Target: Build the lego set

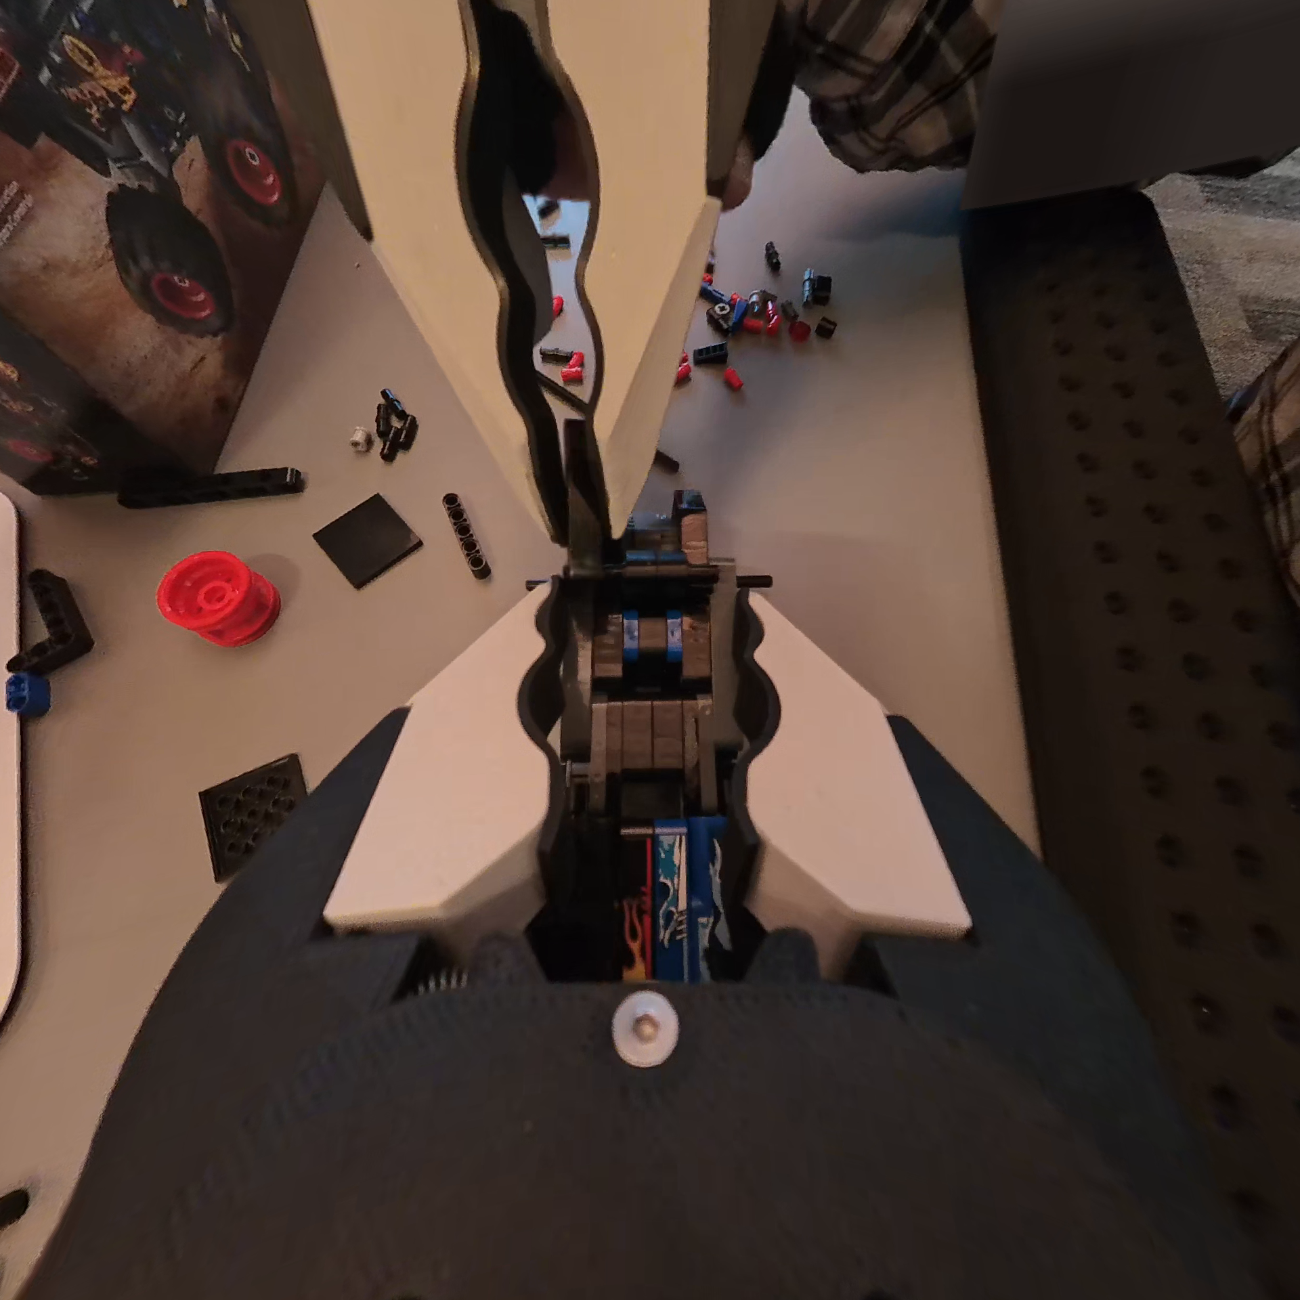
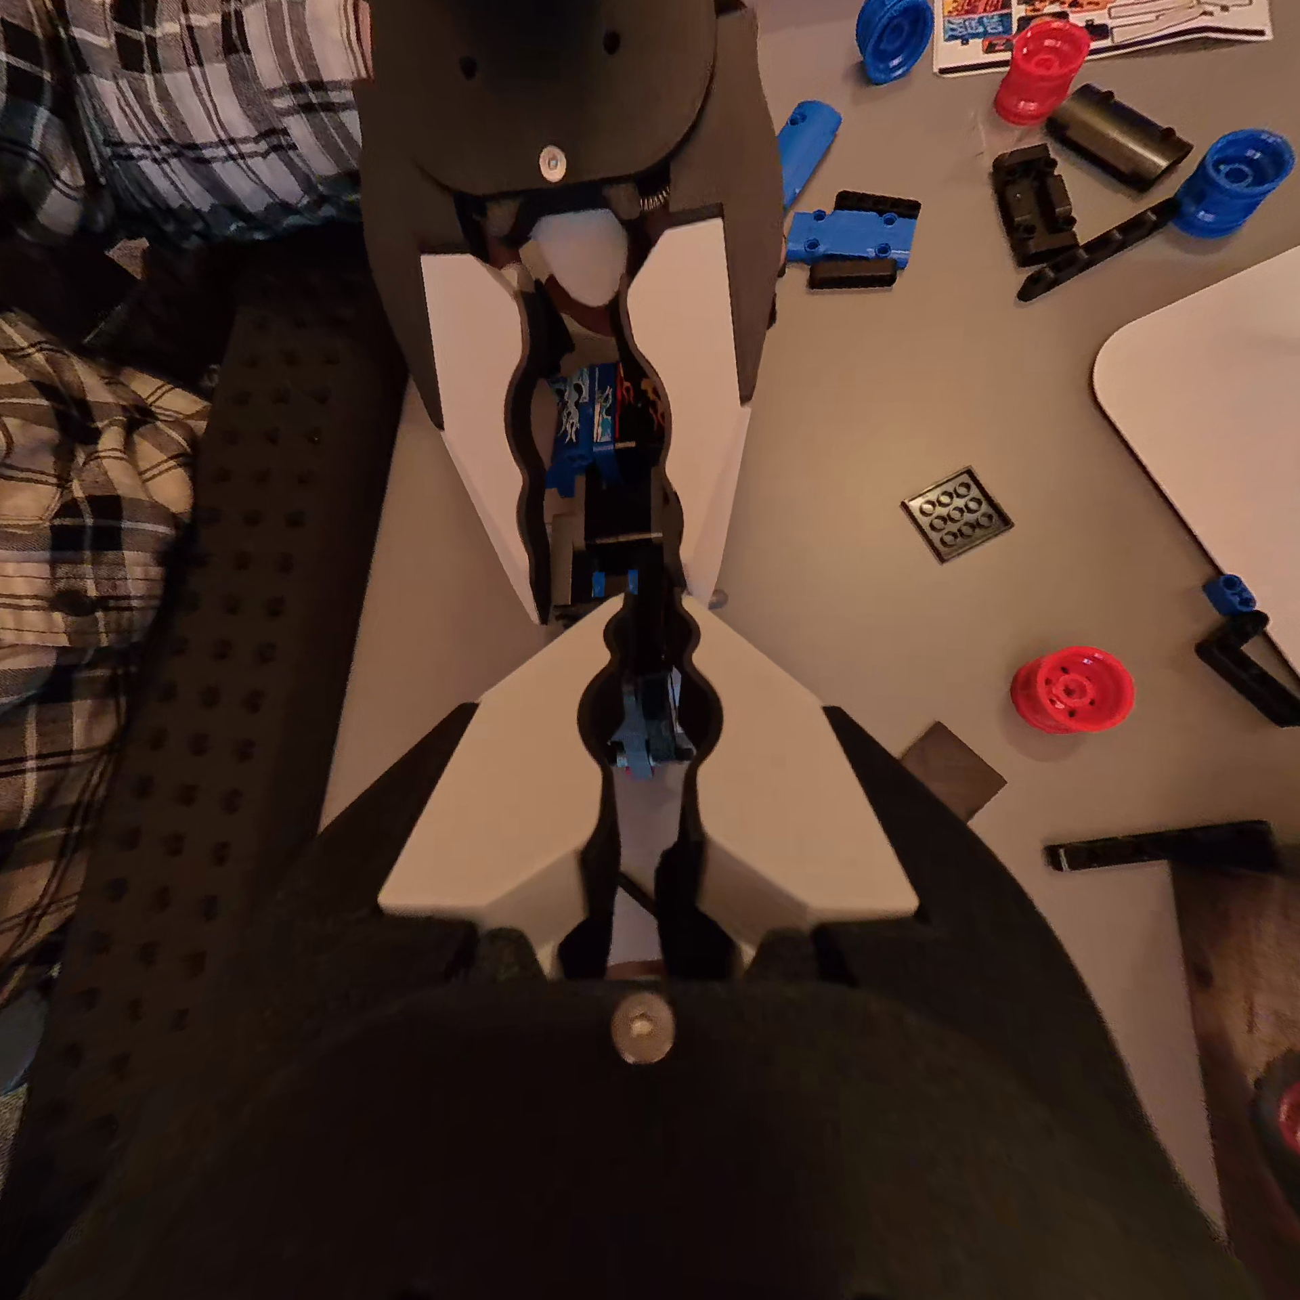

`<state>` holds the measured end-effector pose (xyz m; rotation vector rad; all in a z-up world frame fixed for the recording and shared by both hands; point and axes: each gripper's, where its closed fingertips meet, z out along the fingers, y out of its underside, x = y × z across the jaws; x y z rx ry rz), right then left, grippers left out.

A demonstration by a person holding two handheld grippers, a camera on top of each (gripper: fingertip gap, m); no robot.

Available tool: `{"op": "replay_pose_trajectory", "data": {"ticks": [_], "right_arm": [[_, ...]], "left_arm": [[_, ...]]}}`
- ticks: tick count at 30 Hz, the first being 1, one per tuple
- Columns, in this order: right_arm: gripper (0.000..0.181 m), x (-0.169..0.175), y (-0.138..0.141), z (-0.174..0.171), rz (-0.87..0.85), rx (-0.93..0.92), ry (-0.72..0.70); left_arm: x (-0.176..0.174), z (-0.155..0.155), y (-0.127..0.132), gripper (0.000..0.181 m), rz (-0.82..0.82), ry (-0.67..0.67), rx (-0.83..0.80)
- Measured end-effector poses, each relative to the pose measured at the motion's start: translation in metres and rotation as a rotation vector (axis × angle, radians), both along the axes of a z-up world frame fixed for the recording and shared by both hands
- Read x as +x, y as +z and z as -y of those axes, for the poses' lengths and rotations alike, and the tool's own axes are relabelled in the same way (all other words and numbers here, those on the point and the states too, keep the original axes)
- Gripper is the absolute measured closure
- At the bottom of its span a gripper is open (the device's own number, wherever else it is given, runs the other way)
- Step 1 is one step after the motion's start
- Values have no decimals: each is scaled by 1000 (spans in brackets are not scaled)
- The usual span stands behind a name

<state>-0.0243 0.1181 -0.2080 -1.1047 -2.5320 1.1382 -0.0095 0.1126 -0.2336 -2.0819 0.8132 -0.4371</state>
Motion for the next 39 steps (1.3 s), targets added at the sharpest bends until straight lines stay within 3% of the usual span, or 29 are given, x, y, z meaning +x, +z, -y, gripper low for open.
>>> {"op": "replay_pose_trajectory", "data": {"ticks": [4, 12, 26, 39], "right_arm": [[175, -1, 1, 1, 18, 30, 12], [175, -2, 1, -5, 37, -112, 16], [175, 7, -5, -6, -3, -46, 25], [174, 6, -4, -2, 100, -206, 39]], "left_arm": [[0, -1, 0, 136, 2, 0, 0], [1, -3, 0, 135, -2, 10, 14], [2, -3, 1, 136, 1, 23, 27], [3, 0, 0, 136, 15, -10, -3]]}}
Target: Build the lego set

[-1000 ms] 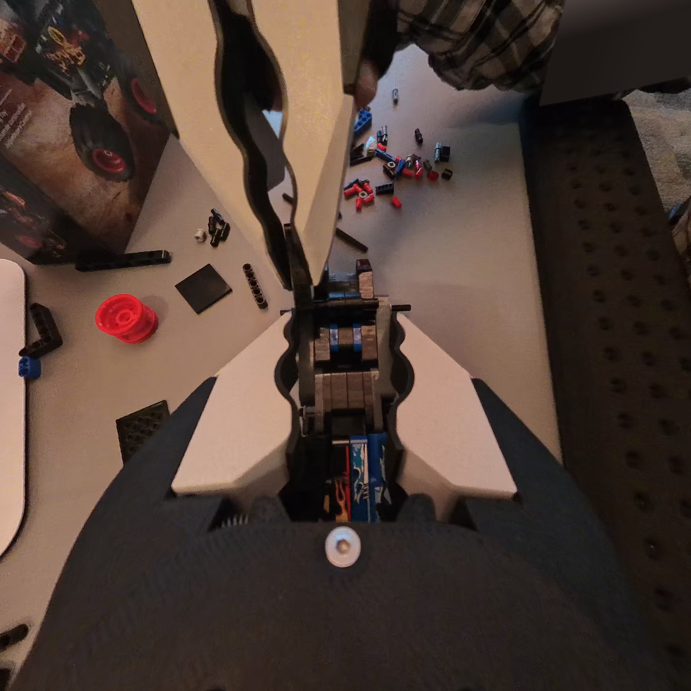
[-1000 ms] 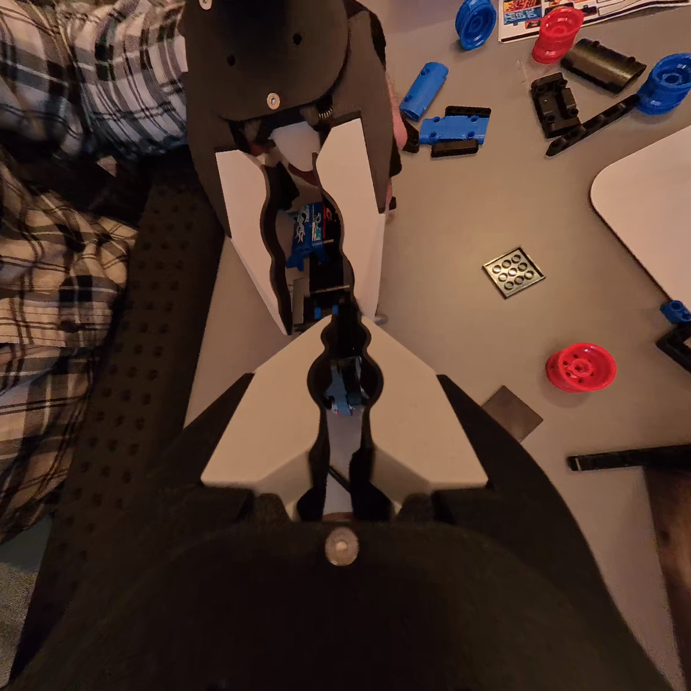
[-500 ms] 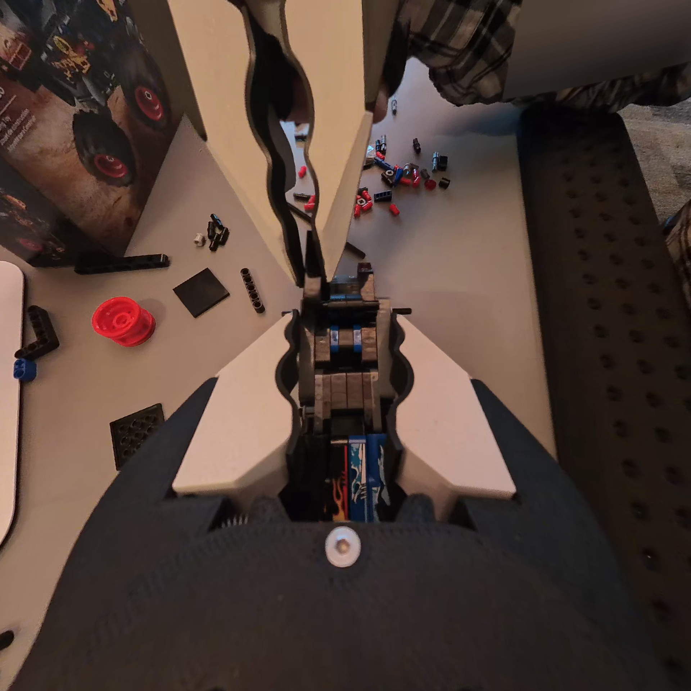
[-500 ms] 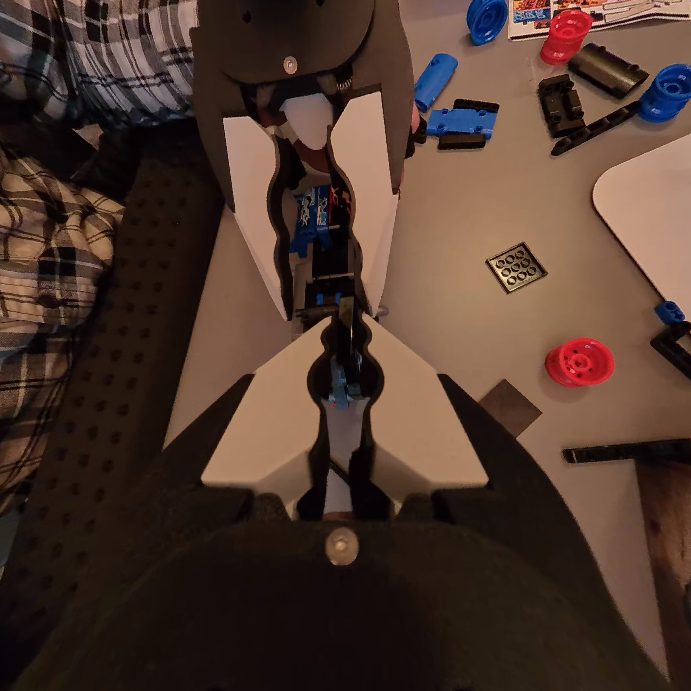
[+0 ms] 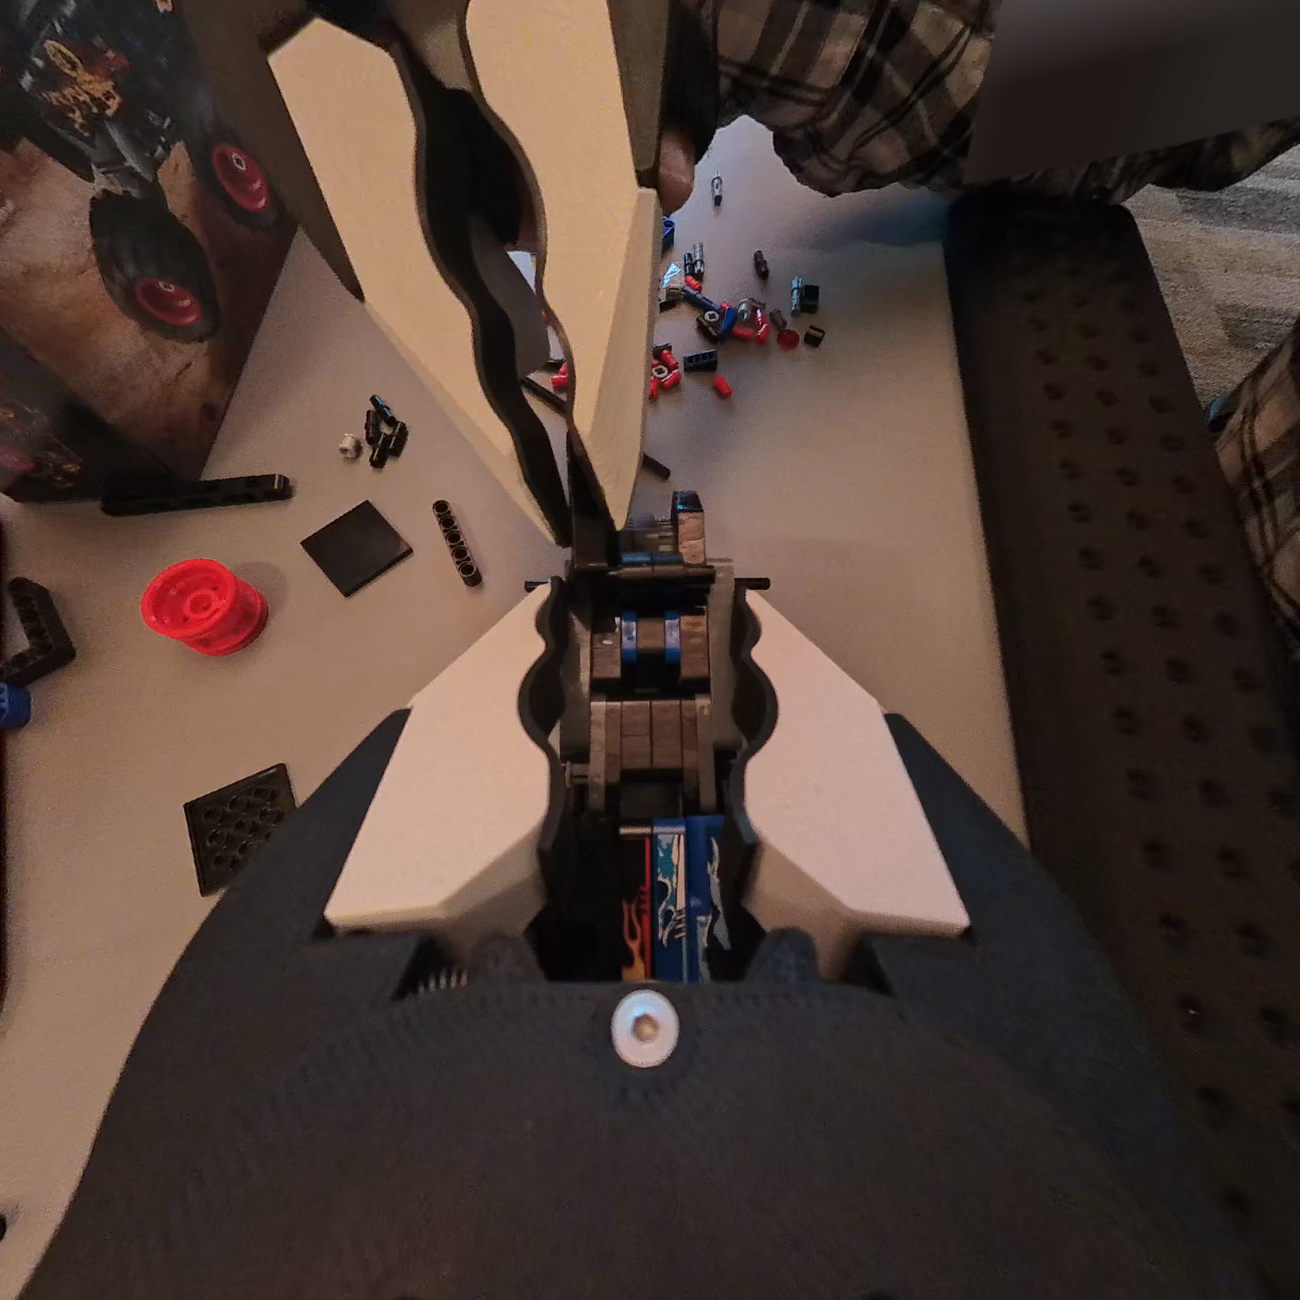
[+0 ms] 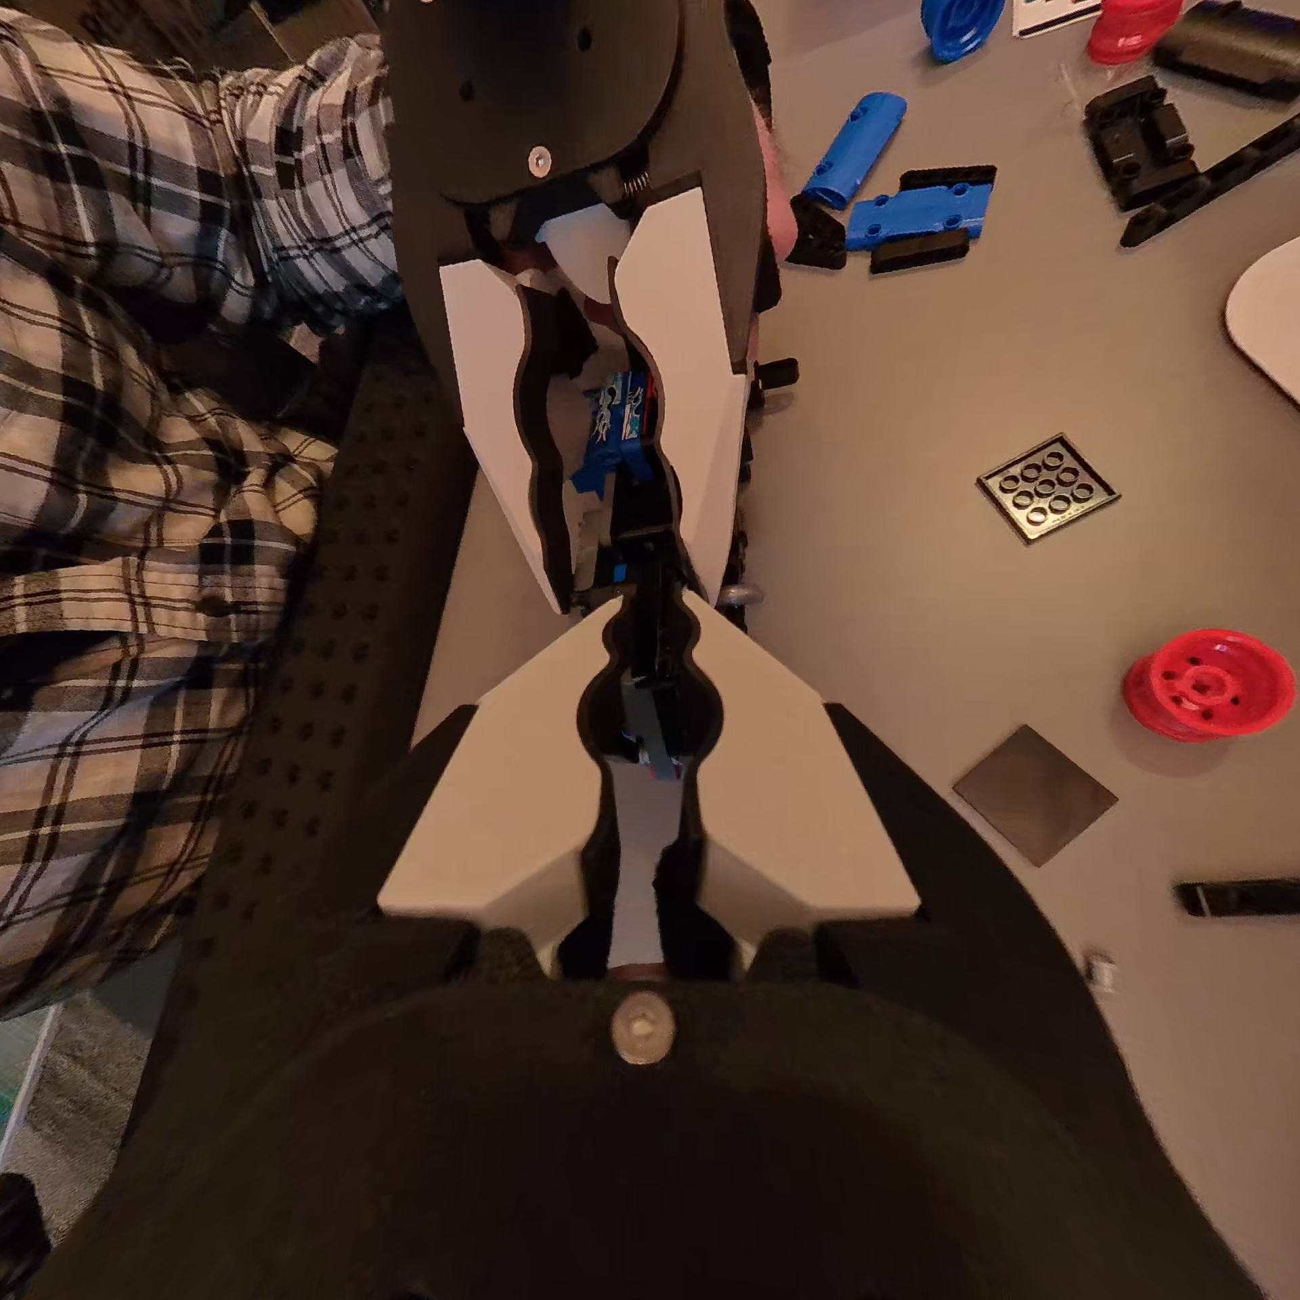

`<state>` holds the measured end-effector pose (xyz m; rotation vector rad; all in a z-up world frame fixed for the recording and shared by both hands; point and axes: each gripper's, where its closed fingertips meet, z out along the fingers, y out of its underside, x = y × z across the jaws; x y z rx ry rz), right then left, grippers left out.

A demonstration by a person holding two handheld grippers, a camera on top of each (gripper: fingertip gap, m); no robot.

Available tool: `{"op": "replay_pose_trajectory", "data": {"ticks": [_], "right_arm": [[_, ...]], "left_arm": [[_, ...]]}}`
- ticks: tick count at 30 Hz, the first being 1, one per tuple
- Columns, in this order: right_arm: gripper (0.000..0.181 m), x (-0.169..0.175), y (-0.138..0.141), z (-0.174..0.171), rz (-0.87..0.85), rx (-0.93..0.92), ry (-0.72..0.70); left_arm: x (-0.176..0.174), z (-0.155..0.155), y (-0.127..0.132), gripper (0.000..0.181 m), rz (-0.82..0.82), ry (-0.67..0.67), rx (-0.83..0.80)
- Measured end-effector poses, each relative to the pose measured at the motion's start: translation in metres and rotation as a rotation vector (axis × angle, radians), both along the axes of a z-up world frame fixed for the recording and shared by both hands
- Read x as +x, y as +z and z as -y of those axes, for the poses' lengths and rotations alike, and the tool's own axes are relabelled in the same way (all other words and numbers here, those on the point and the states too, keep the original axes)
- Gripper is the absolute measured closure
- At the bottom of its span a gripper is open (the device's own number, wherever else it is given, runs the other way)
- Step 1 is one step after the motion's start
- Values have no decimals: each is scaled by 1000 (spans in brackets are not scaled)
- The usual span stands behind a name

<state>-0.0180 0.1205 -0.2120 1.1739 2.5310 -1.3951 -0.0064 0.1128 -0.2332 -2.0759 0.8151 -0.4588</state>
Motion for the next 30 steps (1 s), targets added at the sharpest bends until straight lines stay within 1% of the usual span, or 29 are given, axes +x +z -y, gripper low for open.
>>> {"op": "replay_pose_trajectory", "data": {"ticks": [2, 4, 5, 6, 7, 9, 10, 11, 13, 20, 24, 28, 30], "right_arm": [[174, 1, 0, 1, -7, -26, 12], [174, -1, 1, 2, -69, -33, 29], [172, -1, -1, 1, -63, -47, 31], [164, 0, -5, -1, -42, -44, 33], [153, -1, -9, -2, -35, -35, 30], [152, -1, -16, -2, -52, 3, 50], [155, -2, -14, 0, -76, 11, 56], [162, -2, -8, 3, -107, -2, 64], [167, -2, -8, 3, -135, 35, 70], [165, 4, -11, 6, -128, 7, 99], [168, 6, -11, 8, -94, -90, 111], [167, 8, -11, 9, -124, -9, 128], [166, 8, -11, 8, -136, -5, 129]], "left_arm": [[0, 0, 0, 136, -1, -4, 1], [0, 2, 0, 136, -23, -9, 6], [0, 1, 0, 136, -23, -1, 7], [0, 1, 0, 136, -17, 3, 8], [0, 1, 0, 135, -23, 6, 14], [0, 1, 0, 135, -28, 12, 17], [0, 1, 0, 135, -28, 14, 18], [0, 1, 0, 135, -28, 17, 19], [-1, 1, 0, 135, -35, 20, 23], [2, 2, 0, 136, -29, 2, 17], [3, 2, 0, 136, -20, -9, 5], [4, 2, -1, 136, -24, -18, 7], [4, 2, 0, 136, -14, -14, 7]]}}
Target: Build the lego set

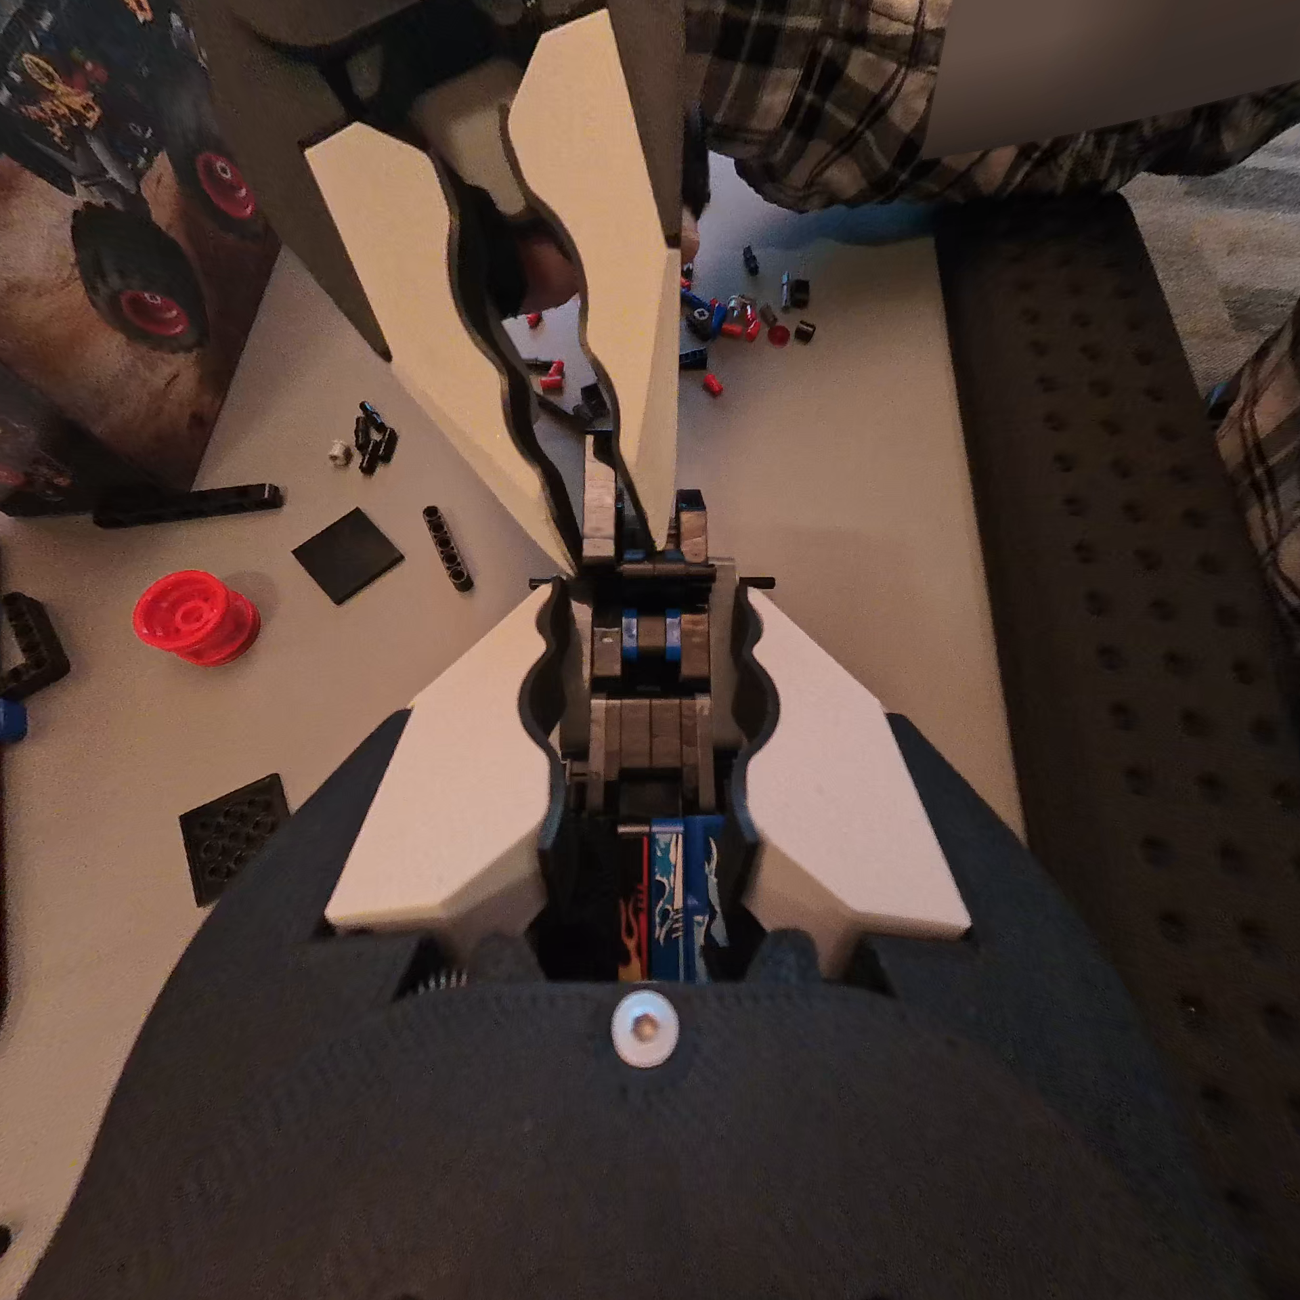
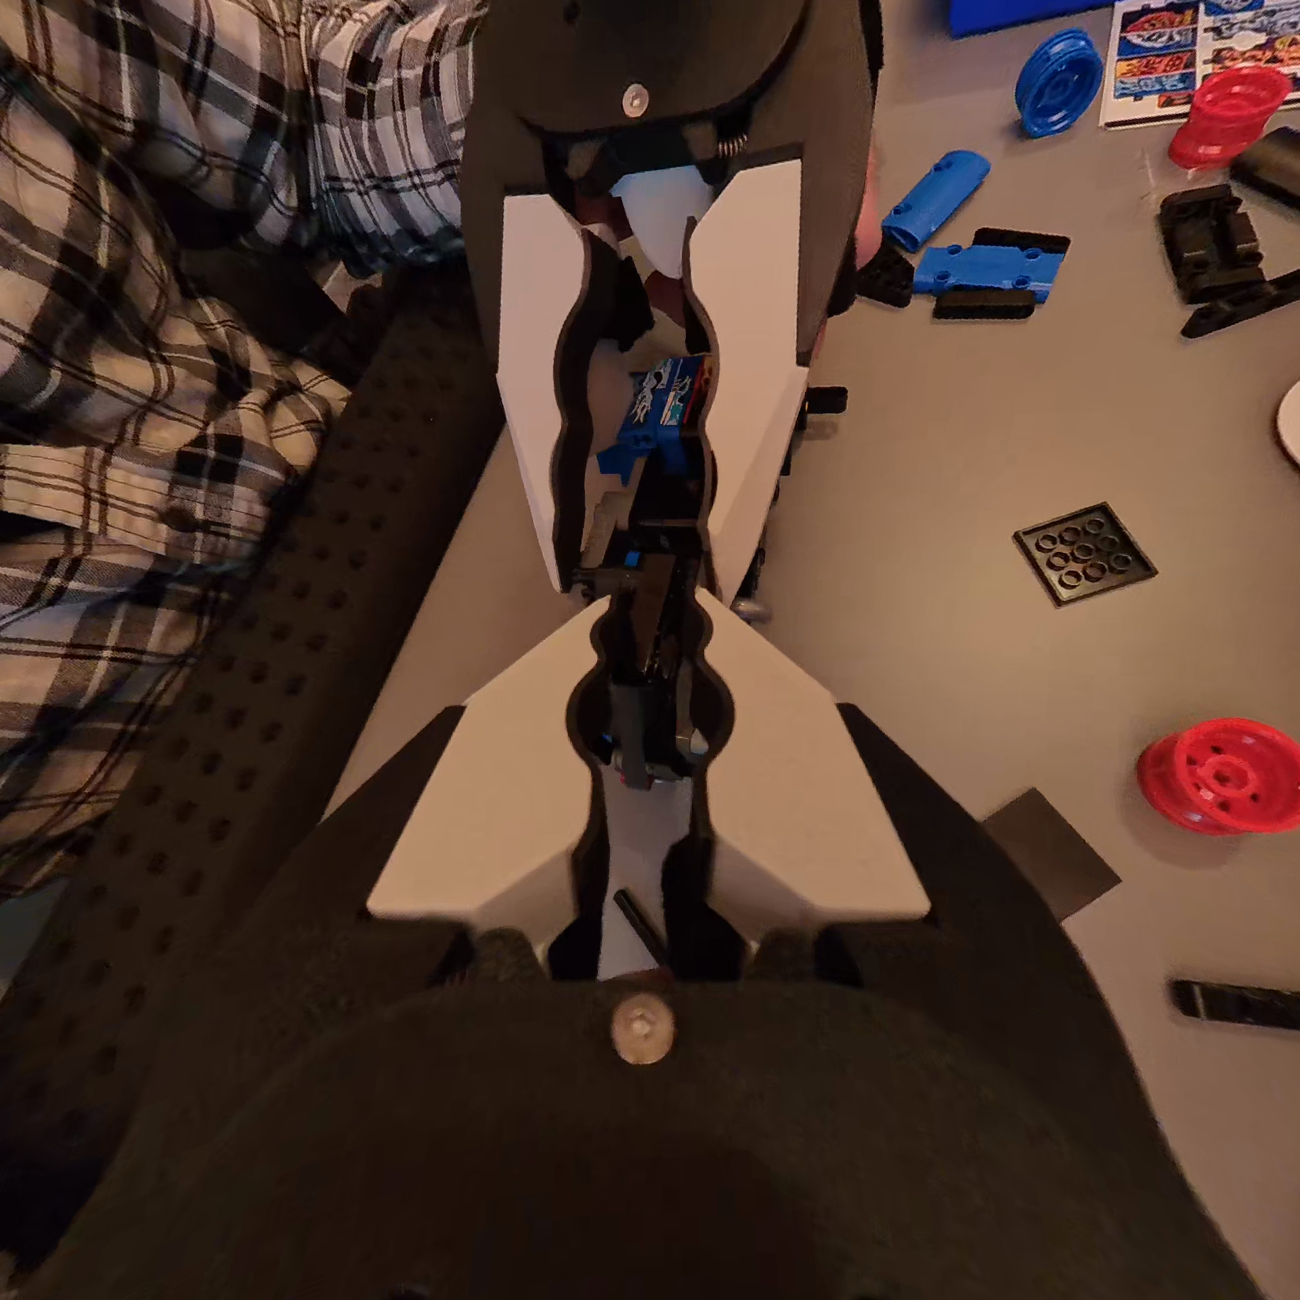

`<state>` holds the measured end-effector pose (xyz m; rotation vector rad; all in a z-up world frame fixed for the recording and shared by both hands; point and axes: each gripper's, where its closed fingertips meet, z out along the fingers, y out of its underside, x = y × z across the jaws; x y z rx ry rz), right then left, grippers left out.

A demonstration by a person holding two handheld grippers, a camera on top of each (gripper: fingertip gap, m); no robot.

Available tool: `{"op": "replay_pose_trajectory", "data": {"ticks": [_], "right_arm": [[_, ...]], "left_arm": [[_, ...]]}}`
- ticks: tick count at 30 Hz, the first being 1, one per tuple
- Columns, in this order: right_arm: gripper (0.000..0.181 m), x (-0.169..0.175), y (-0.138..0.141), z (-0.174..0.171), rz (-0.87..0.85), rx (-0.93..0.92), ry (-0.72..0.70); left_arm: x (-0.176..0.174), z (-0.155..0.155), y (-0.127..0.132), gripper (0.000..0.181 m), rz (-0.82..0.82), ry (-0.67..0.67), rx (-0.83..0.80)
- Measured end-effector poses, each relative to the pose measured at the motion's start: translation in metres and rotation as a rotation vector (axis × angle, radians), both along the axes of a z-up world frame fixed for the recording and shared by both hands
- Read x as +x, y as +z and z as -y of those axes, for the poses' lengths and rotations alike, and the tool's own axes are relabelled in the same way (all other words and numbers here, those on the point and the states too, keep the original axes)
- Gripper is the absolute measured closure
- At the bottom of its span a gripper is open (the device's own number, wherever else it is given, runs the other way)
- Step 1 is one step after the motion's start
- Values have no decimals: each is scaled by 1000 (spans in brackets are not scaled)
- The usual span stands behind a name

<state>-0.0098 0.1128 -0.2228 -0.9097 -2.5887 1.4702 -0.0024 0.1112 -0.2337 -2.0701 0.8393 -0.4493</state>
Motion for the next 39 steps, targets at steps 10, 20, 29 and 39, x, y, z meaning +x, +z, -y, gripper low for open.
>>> {"op": "replay_pose_trajectory", "data": {"ticks": [10, 20, 29, 39], "right_arm": [[149, 7, 7, -10, -5, 77, 10], [167, 1, -3, 0, -39, 126, 21], [147, -8, -4, -8, -65, 217, -41], [147, -11, 4, -14, -107, 261, -69]], "left_arm": [[-3, -2, 0, 135, -23, 44, 6], [-3, 0, 1, 137, -68, 45, 36], [-17, -4, 3, 141, -89, 111, 36], [-21, -5, 6, 140, -119, 139, 76]]}}
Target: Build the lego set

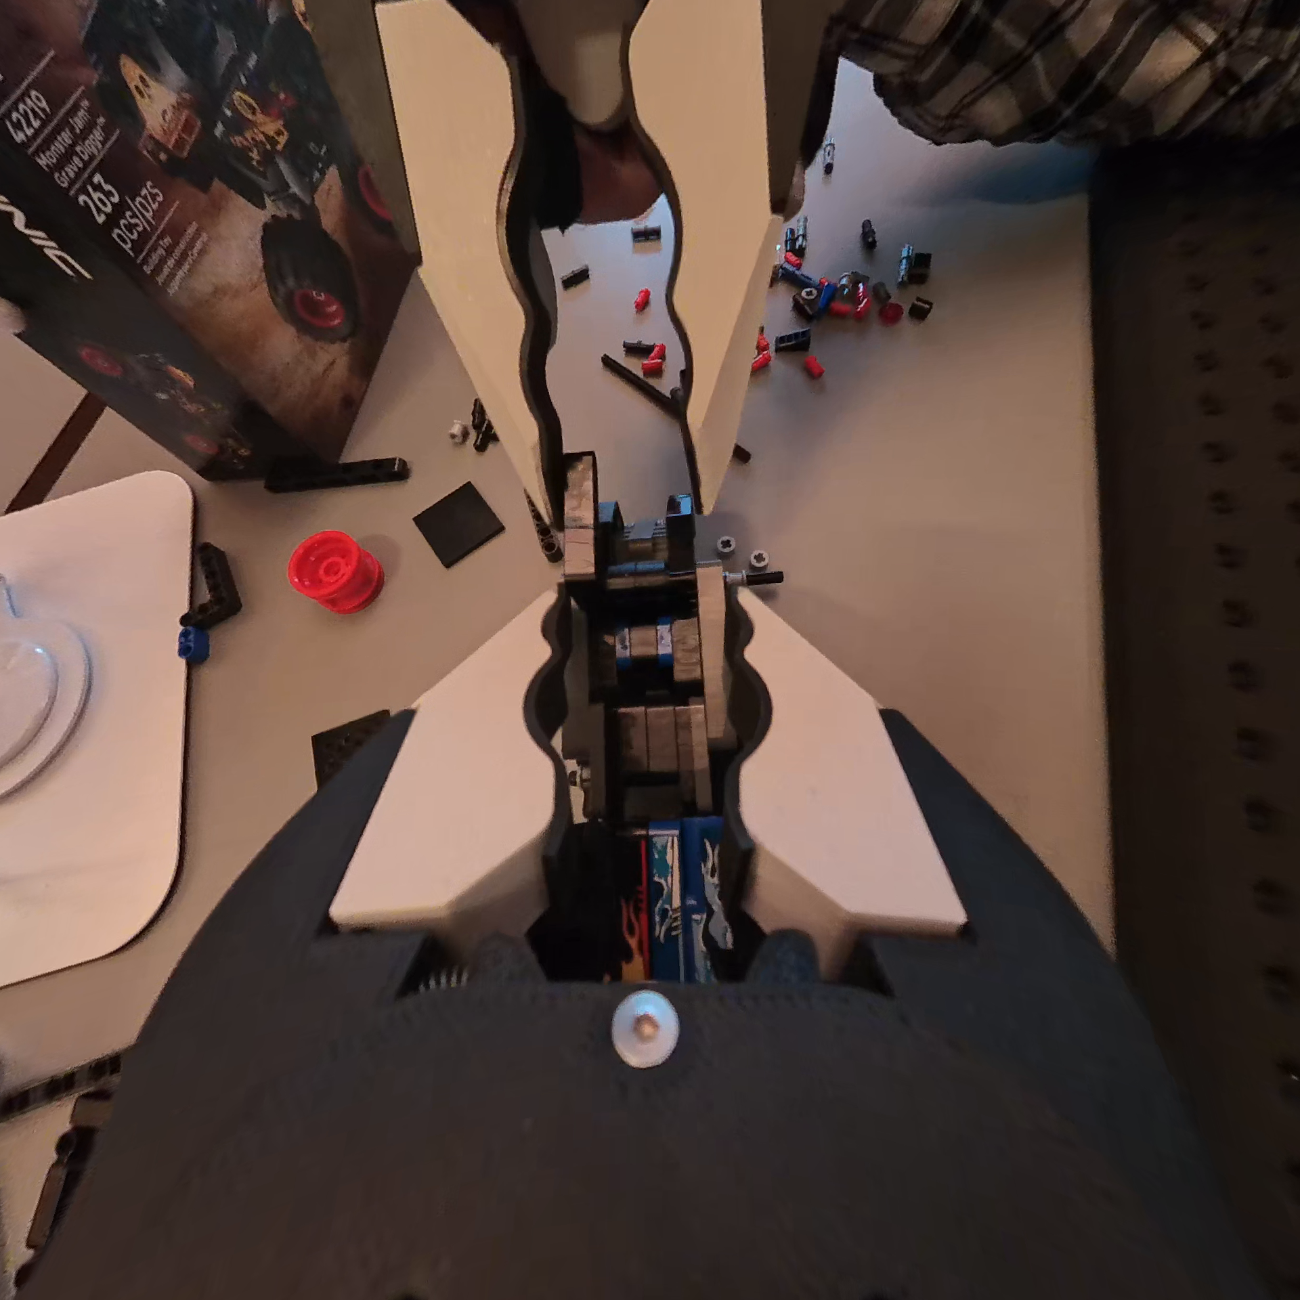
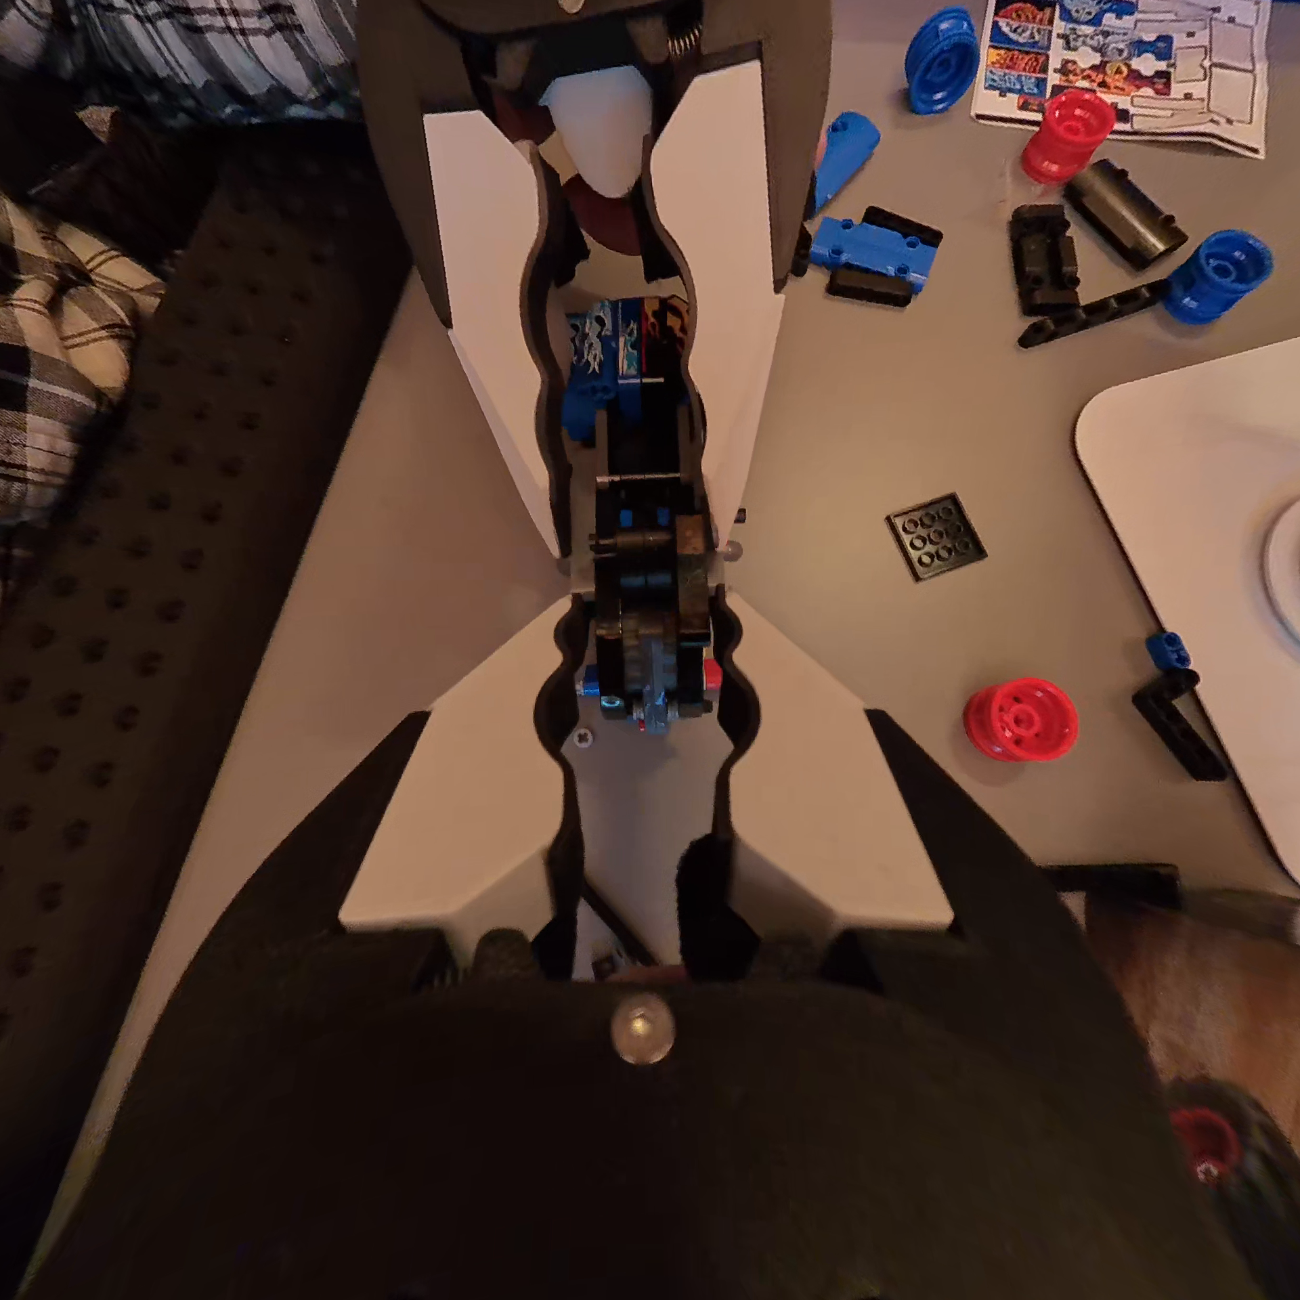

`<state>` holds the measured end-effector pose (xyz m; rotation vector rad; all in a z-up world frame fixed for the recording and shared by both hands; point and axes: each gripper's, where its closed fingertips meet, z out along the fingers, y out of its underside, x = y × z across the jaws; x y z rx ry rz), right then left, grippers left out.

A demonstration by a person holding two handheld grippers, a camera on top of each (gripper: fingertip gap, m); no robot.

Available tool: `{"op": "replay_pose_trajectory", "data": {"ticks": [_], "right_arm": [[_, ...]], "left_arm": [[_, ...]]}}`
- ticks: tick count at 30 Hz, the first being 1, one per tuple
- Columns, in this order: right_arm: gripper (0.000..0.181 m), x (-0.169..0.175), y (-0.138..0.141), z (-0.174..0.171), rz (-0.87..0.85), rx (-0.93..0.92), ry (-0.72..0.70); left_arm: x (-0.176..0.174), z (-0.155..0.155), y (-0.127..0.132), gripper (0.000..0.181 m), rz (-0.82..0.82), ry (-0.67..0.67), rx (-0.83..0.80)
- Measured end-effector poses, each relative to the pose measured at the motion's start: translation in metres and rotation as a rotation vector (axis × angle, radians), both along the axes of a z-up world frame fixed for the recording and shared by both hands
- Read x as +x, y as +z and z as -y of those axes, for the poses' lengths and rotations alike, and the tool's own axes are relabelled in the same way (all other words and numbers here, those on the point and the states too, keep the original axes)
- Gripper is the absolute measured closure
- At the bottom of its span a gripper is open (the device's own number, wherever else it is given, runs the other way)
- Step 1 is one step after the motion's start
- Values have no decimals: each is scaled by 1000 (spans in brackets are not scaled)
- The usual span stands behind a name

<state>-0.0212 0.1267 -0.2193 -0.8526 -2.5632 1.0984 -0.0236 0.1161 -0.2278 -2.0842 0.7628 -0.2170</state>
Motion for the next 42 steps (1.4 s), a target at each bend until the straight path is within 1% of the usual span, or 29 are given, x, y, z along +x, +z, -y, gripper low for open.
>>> {"op": "replay_pose_trajectory", "data": {"ticks": [2, 4, 6, 11, 13, 14, 15, 18, 23, 26, 27, 30, 34, 39, 42], "right_arm": [[147, 0, -1, 5, -1, -6, 10], [153, 0, -4, 10, 3, -3, 26], [159, -1, -6, 12, -6, 13, 26], [159, -2, -6, 11, -6, 10, 19], [153, -3, -6, 12, 3, -1, 12], [147, -3, -6, 12, 7, -4, 9], [136, -4, -7, 10, 12, 5, -3], [140, -5, -6, 2, -1, 32, -18], [139, -10, -3, -13, -21, 64, -73], [140, -10, -1, -17, -29, 76, -84], [139, -10, 0, -19, -32, 80, -90], [137, -11, 3, -23, -43, 92, -107], [136, -10, 5, -28, -45, 106, -115], [135, -5, -4, -28, -13, 142, -97], [134, -5, -11, -25, 1, 170, -88]], "left_arm": [[0, -1, 1, 143, -5, 1, 7], [2, 0, 1, 148, 2, -10, 10], [5, 1, 1, 149, 0, -22, 11], [5, 1, 1, 149, 8, -13, 6], [3, 0, 1, 149, 8, -2, 6], [1, -1, 1, 149, -2, 7, 10], [-1, -2, 1, 149, -9, 18, 13], [-8, -3, 1, 148, -13, 55, 13], [-21, -9, 1, 148, -38, 134, 23], [-21, -9, 2, 147, -48, 131, 31], [-20, -7, 3, 145, -42, 119, 31], [-19, -2, 6, 129, 2, 95, 19], [-30, 10, 7, 117, 39, 92, -26], [-48, 22, 5, 115, 57, 124, -75], [-52, 31, -6, 114, 74, 128, -154]]}}
